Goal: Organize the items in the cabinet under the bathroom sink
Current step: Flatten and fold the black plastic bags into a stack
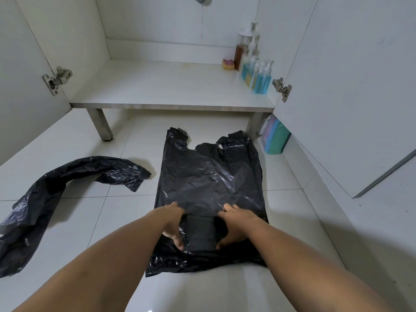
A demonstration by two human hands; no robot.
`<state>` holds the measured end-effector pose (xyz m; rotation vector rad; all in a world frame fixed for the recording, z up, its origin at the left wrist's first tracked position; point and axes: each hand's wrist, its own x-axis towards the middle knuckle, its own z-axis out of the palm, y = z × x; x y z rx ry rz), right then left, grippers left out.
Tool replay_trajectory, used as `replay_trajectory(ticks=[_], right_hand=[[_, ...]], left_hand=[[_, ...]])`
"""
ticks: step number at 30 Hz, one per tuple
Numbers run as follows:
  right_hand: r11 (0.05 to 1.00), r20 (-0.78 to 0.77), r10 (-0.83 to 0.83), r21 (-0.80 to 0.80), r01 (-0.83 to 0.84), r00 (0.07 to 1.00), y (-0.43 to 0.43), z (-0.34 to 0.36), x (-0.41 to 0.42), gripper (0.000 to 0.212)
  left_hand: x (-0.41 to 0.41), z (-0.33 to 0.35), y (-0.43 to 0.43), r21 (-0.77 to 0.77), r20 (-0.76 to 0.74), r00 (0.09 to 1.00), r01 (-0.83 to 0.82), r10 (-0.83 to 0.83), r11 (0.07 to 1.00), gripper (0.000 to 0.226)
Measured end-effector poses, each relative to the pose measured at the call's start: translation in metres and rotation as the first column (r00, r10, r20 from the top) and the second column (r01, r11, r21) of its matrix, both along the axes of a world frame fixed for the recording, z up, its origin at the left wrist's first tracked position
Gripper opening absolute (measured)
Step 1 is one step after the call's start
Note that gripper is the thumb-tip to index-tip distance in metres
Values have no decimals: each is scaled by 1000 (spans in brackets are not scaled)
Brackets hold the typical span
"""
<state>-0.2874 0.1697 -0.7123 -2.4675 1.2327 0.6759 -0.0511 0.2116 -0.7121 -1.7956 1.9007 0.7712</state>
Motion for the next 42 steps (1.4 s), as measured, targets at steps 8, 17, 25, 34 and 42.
replay_trajectory(ticks=[8,17,25,34,42], right_hand=[[997,39,-72,1,72,997,-25,17,35,56],[996,235,-79,62,66,969,-40,22,142,62],[987,481,-138,135,82,866,-47,5,234,50],[939,543,-312,300,166,779,-61,-9,289,43],[839,640,-528,497,223,558,-51,-12,285,20]], left_hand=[[12,13,-15,-173,-124,987,-122,101,977,93],[91,23,3,-410,9,933,-326,361,852,65],[162,-1,22,-307,-109,816,-571,568,762,71],[169,-20,7,-324,-173,778,-624,603,712,78],[168,-23,3,-438,-117,775,-602,621,668,50]])
